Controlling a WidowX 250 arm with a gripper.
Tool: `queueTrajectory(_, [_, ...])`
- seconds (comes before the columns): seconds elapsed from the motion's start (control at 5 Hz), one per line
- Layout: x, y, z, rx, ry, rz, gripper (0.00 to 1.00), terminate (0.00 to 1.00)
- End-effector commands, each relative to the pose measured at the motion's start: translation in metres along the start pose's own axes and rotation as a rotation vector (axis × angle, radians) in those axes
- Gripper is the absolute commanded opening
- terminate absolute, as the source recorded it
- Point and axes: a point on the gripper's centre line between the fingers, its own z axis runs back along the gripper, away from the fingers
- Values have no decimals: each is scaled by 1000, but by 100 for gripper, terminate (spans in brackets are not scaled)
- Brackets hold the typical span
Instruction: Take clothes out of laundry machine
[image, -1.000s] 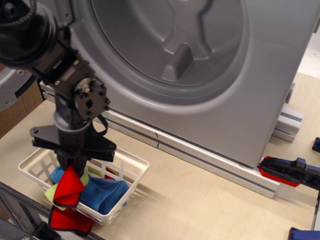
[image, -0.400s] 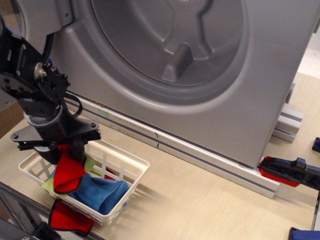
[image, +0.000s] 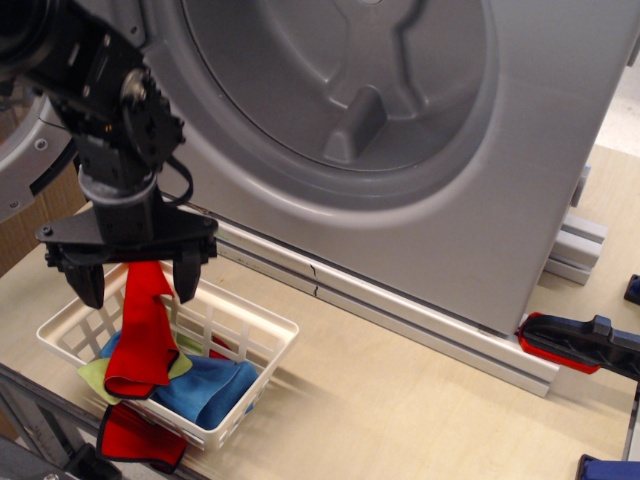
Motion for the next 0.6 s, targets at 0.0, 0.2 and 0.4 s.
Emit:
queueTrajectory(0.0, [31,-21,35,-8,-34,-29,100,0])
queueTrajectory(0.2, [31,-21,35,-8,-34,-29,100,0])
queueTrajectory(0.4, [31,-21,35,-8,-34,-29,100,100])
